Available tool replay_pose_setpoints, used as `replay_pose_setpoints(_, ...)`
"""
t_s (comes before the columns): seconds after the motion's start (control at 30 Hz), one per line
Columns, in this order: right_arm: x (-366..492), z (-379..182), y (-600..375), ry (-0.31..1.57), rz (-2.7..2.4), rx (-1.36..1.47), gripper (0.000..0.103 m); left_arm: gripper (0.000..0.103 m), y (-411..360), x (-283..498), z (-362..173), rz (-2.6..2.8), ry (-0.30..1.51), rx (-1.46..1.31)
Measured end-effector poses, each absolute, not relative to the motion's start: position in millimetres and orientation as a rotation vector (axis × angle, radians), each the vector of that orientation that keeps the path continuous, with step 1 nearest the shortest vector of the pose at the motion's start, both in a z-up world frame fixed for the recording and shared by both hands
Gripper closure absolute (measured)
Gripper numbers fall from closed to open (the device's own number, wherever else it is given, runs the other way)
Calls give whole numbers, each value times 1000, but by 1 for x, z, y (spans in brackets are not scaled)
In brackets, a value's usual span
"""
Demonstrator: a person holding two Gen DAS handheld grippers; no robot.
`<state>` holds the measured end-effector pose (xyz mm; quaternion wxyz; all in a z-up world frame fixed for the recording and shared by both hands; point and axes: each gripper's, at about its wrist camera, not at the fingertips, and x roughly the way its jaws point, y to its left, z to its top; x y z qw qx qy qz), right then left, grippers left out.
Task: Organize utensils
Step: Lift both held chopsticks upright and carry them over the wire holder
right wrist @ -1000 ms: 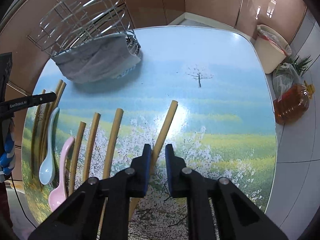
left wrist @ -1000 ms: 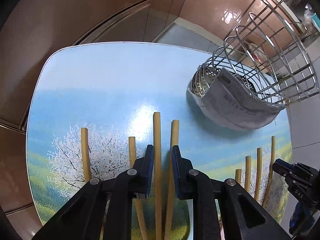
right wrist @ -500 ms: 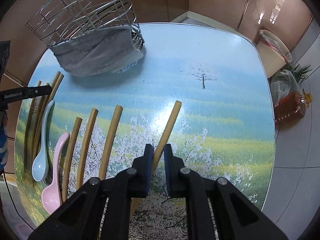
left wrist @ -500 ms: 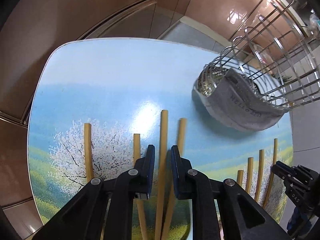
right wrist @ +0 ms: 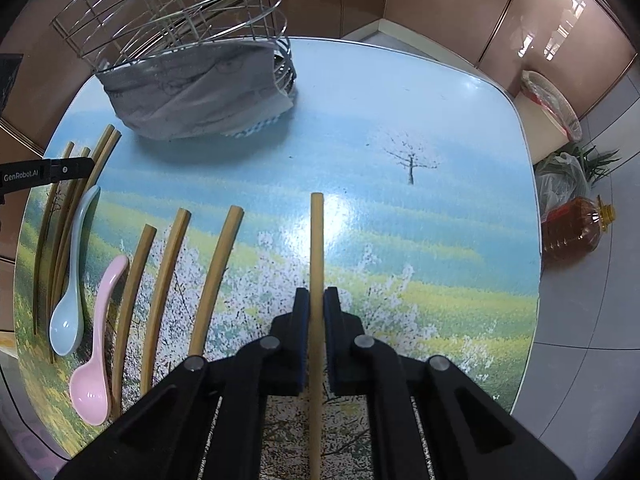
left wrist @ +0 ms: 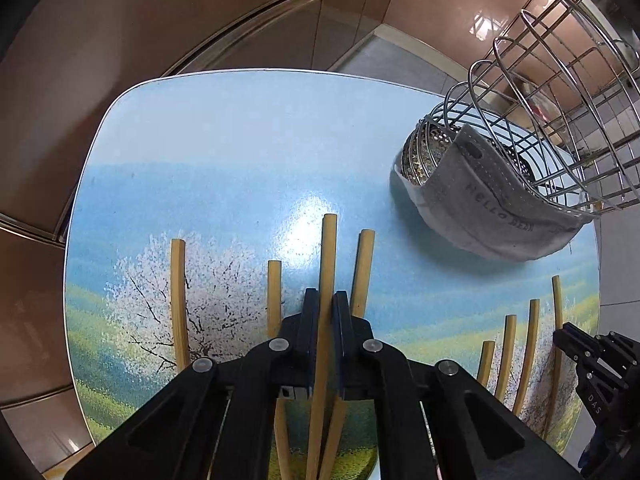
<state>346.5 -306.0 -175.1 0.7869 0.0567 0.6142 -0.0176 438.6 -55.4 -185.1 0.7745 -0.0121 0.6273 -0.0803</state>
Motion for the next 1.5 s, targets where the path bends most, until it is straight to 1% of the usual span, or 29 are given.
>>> replay_pose_setpoints(0.2,341,-172,-312,1308,-30,182,97,97,-56,437,-183,-163,1370,-65)
replay_pose_setpoints(0.3,325,-163,-314,1265,-13,214,97,97,-50,431,-170,-162,1344,-63)
replay_pose_setpoints(0.5,290,-127,-310,1132,26,258,97,97,-44,405,-135,-173,1270,-74)
replay_pose_setpoints(0.87,226,-28,-280,878,77,269,97,97,-10,331,-38,-236,1084,-150)
replay_pose_setpoints(1.1,205,35,-257,745,94,239,97,97,12,294,27,-279,954,-194)
replay_pose_setpoints(1.23,211,68,-248,658,105,226,97,97,18,286,65,-304,864,-233)
replay_pose_setpoints(1.5,260,127,-247,407,137,216,97,97,10,313,115,-364,722,-286)
